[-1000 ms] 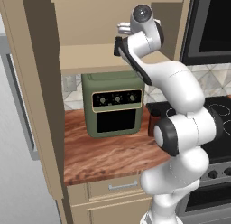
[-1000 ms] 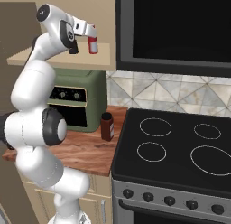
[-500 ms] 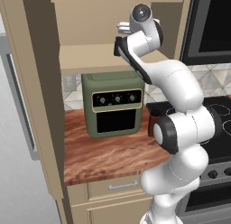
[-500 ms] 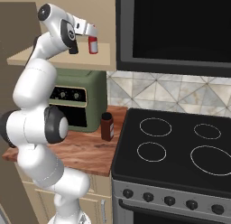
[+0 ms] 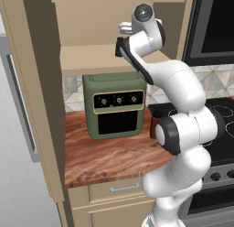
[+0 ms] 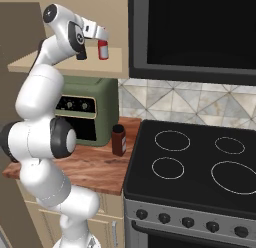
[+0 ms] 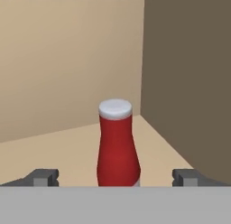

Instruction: Collect the paprika, ketchup, and shaker from the cabinet and place them next to the stove.

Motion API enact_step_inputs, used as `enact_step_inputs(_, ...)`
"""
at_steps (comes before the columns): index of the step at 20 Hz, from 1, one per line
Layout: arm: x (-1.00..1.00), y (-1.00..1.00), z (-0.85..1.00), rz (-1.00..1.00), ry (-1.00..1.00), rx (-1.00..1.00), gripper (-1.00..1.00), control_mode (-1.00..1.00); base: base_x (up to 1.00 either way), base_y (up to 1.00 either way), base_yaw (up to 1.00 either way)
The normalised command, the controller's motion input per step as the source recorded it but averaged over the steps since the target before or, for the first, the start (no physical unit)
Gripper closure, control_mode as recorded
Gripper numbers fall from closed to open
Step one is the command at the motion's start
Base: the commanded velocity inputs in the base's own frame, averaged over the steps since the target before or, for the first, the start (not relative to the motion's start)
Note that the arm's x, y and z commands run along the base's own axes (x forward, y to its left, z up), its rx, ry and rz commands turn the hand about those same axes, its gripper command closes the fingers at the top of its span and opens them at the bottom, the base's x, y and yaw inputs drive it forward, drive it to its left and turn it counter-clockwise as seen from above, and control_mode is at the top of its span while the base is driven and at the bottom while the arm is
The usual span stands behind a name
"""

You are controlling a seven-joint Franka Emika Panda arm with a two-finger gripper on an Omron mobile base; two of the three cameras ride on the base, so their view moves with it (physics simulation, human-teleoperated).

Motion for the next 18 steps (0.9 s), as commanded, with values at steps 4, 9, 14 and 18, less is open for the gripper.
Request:
enact_step_inputs(4, 0.01, -0.08, 0.0, 0.0, 0.0, 0.0, -1.0, -1.0, 0.0, 0.0, 0.0)
enact_step_inputs(9, 0.03, -0.04, 0.0, 0.0, 0.0, 0.0, -1.0, -1.0, 0.0, 0.0, 0.0)
enact_step_inputs(14, 0.18, 0.0, 0.0, 0.0, 0.0, 0.0, -1.0, -1.0, 0.0, 0.0, 0.0)
enact_step_inputs(18, 0.23, 0.0, 0.0, 0.0, 0.0, 0.0, -1.0, -1.0, 0.0, 0.0, 0.0)
